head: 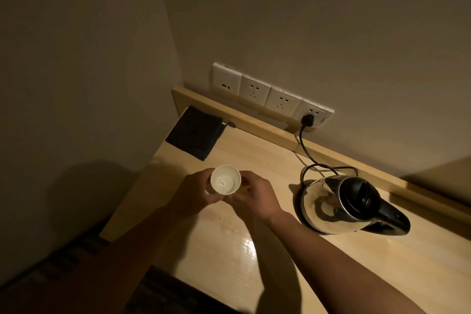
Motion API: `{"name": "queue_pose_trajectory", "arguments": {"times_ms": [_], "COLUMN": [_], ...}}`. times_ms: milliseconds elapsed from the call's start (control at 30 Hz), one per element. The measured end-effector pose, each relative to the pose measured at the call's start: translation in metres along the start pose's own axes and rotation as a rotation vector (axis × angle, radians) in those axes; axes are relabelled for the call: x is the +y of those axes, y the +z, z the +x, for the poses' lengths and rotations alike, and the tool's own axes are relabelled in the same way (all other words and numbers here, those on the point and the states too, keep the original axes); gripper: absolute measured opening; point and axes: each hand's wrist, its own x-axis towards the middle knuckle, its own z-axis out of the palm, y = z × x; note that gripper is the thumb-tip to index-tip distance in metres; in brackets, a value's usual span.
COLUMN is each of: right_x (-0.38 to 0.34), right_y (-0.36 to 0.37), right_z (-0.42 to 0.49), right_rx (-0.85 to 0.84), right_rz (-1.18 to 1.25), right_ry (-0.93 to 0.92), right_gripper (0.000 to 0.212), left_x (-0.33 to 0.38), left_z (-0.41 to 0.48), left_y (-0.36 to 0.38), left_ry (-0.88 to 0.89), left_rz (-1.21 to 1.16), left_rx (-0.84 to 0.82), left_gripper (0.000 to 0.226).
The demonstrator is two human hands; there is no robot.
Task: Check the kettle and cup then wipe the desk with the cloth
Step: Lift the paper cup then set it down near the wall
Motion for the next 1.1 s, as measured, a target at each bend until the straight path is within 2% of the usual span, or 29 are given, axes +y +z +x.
{"name": "queue_pose_trajectory", "arguments": {"times_ms": [400,667,1100], "right_x": [0.004,0.0,0.015], "right_y": [-0.037,-0.069,-0.059], "right_z": [0.033,0.081,0.119], "right_rx": [0.027,0.088,0.128], "right_rz": [0.106,0.148,0.171], "right_ry": [-0.013,-0.034,-0.021], "right_gripper": [0.063,0.059,0.061], "left_x": [0.022,0.032,0.013], "left_z": [0.049,0.116,0.153], "left_y": [-0.009,-0.014,-0.007], "left_ry": [-0.013,0.127,0.102], "left_rz": [-0.025,0.016,-0.044], "left_rx": [-0.048,-0.041,-0.064], "left_gripper": [0.067,0.065,0.069]}}
